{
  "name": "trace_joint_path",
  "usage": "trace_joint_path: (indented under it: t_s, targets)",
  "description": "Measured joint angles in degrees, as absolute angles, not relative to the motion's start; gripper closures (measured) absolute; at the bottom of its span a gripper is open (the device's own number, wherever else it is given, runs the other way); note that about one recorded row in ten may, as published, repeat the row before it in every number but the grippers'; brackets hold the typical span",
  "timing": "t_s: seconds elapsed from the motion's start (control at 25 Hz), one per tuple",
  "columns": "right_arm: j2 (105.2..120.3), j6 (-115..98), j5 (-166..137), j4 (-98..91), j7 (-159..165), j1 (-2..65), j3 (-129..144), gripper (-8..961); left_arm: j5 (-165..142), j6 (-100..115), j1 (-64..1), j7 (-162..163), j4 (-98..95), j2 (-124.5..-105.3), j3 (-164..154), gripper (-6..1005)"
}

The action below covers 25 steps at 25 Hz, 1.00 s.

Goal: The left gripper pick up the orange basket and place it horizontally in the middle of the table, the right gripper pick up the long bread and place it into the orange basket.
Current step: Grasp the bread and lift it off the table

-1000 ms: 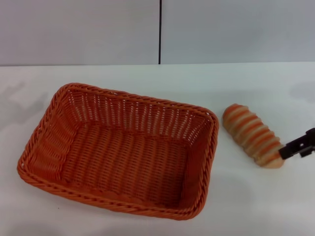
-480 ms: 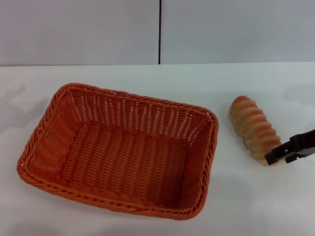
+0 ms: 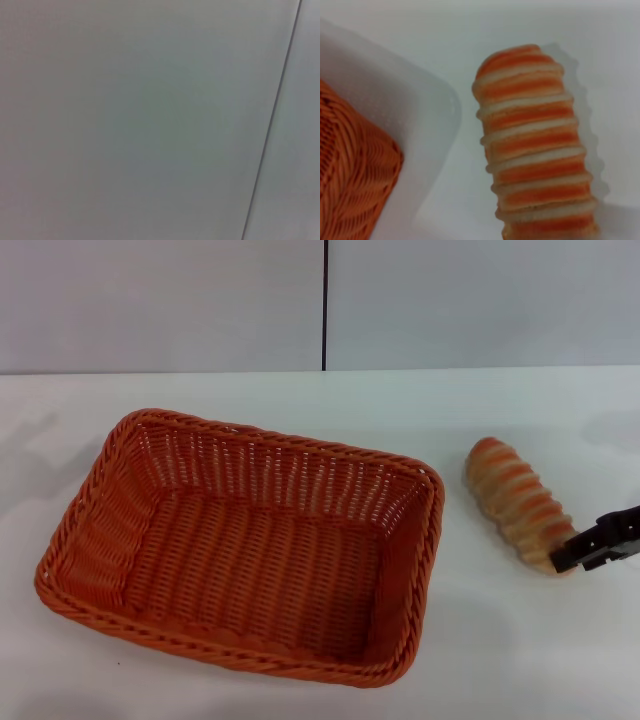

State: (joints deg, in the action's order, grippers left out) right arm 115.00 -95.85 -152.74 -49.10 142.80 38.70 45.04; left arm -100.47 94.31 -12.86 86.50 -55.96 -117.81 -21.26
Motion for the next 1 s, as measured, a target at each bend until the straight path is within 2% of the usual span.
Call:
trace_joint_path:
  t_s: [0.16,0.44,0.48,1.0]
  targets:
    - [115.1,-94.9,-150.5,-49.9,141.4,38.0,44.5,471,-100.2,94.3,-12.9,86.7,-55.6,-117.86,-21.3,187]
    - [114.89,-95.3,-146.5,-54.5,141.4,36.5,43.9,521,-99.0,94.2,-12.6,86.8,-54.6,-117.82,-21.3,187]
    - [114.97,-96.4,-146.1,-57.2,141.6,36.2,43.2,571,-98.9,94.2,-12.6,86.8,-54.5,-117.81,-21.3,187]
    - [115.92,-105.8,-143.1,-80.3,145.4,36.3,38.8,629,-98.4,94.1,-13.0,86.8,-53.1,-117.79,-21.3,188]
